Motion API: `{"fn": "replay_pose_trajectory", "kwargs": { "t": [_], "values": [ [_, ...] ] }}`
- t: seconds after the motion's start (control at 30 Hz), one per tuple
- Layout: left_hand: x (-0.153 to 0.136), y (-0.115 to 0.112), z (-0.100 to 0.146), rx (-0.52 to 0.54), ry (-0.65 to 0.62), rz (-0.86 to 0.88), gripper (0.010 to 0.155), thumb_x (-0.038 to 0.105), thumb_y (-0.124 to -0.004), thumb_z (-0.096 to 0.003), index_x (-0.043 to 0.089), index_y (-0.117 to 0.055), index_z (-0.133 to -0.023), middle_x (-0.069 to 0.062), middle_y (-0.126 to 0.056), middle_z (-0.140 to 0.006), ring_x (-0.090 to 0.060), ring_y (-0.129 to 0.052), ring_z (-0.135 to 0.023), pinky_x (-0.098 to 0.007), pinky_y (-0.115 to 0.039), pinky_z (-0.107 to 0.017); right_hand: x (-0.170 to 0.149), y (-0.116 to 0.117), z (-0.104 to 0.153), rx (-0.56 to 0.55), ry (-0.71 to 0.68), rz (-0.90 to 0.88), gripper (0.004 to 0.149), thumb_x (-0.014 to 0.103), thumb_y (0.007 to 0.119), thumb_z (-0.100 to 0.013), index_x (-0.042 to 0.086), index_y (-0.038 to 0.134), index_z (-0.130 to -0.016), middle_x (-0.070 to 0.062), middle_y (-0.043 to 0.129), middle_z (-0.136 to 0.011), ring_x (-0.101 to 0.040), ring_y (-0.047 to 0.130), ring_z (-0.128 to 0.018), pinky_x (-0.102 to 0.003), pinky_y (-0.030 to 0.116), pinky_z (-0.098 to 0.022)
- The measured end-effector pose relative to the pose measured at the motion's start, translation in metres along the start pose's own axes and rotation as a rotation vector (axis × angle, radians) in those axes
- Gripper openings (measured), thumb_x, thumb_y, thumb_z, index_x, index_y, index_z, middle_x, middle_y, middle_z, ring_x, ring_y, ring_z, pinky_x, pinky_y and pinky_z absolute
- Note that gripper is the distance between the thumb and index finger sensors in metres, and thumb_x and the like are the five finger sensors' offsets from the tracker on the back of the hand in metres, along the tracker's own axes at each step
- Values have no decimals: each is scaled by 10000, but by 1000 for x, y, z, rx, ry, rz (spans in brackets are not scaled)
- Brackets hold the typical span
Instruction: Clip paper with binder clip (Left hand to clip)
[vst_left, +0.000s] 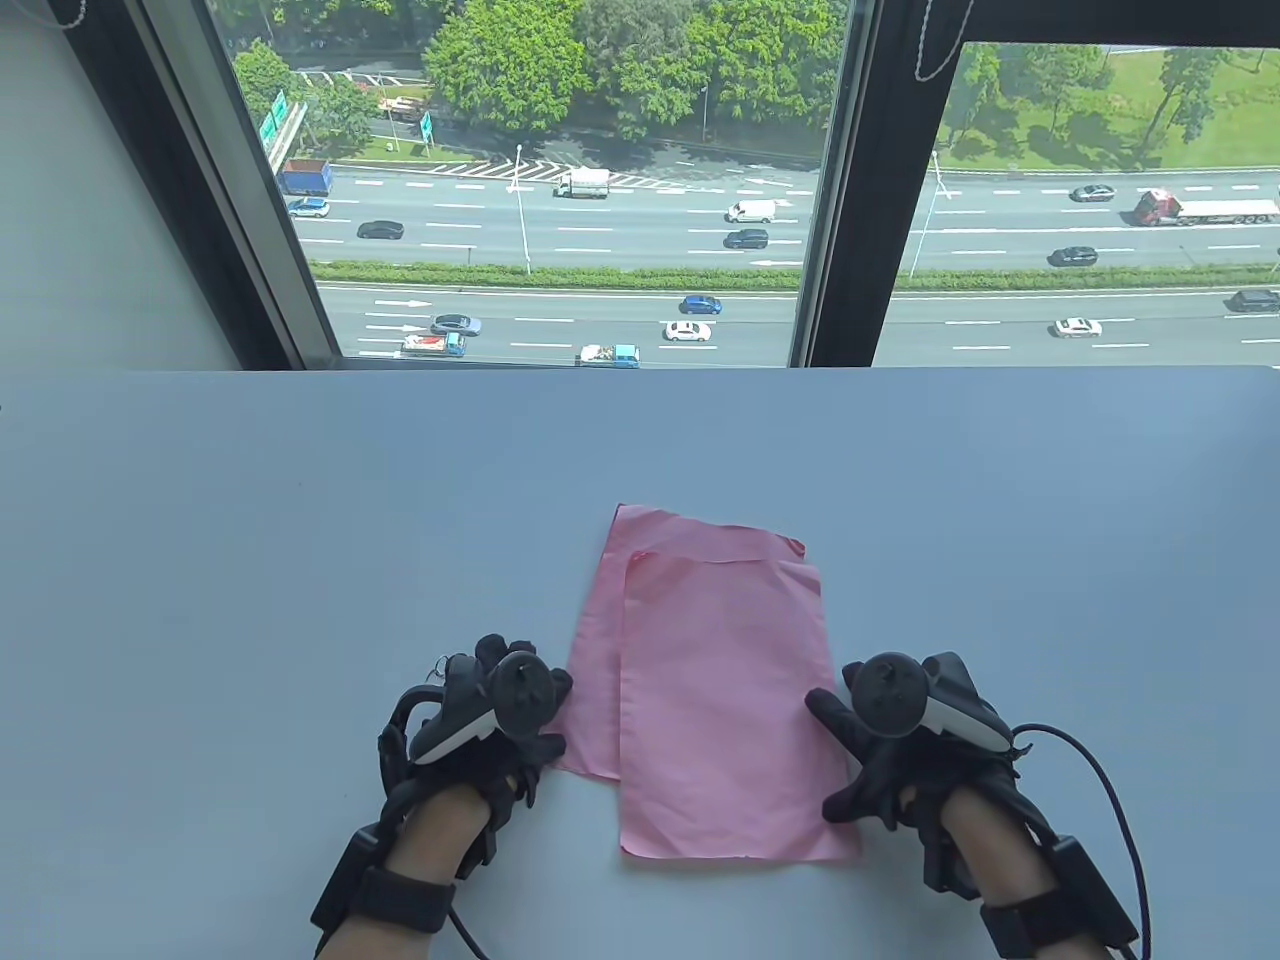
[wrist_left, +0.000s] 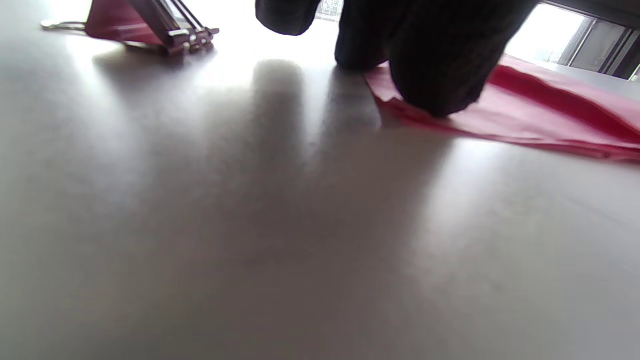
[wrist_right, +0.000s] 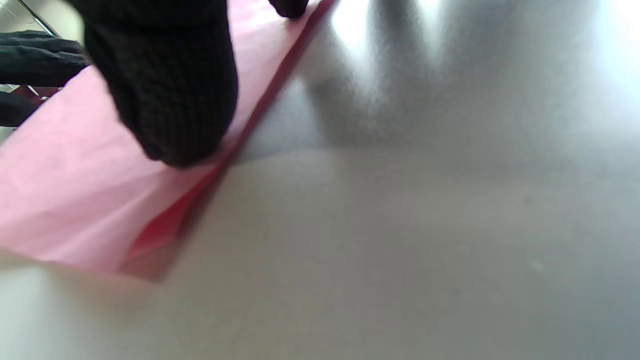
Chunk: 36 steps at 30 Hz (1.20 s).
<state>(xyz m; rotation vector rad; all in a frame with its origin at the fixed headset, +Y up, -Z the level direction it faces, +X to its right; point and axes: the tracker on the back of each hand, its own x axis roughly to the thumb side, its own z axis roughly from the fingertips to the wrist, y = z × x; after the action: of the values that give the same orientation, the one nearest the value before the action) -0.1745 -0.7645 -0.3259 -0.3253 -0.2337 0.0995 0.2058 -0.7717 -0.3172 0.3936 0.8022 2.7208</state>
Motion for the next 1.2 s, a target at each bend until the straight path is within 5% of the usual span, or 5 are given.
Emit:
{"fn": "replay_pose_trajectory", "kwargs": {
  "t": [0.37, 0.5, 0.7, 1.2],
  "values": [
    [8, 1, 2, -15, -60, 1, 691, 554, -847, -433, 366, -643, -1066, -72, -429, -1216, -368, -203, -1086, -619, -188, -710, 2, 1, -3, -34, -15, -3, 940, 503, 888, -395, 292, 284, -1083, -138, 69, -1096, -527, 2, -909, -723, 109, -590],
    [8, 7, 6, 86, -69, -8, 678, 540, -836, -438, 290, -711, -1055, -74, -485, -1203, -375, -258, -1086, -619, -225, -715, -2, -6, 3, -61, -22, -47, 928, 515, 870, -405, 281, 285, -1086, -135, 79, -1099, -528, 12, -909, -723, 121, -587],
    [5, -1, 1, 0, -50, 20, 704, 518, -806, -457, 249, -609, -1077, -79, -441, -1203, -371, -212, -1076, -606, -213, -717, -4, -3, 4, -12, 19, -20, 939, 493, 894, -403, 261, 301, -1094, -153, 65, -1096, -534, -1, -904, -725, 113, -587],
    [18, 0, 4, -16, -176, 86, 543, 456, -789, -470, 332, -765, -998, -59, -484, -1202, -365, -249, -1085, -611, -245, -720, 0, 1, -7, -66, 29, -22, 897, 533, 830, -417, 312, 269, -1081, -150, 42, -1085, -528, -9, -901, -718, 108, -590]
  ]
}}
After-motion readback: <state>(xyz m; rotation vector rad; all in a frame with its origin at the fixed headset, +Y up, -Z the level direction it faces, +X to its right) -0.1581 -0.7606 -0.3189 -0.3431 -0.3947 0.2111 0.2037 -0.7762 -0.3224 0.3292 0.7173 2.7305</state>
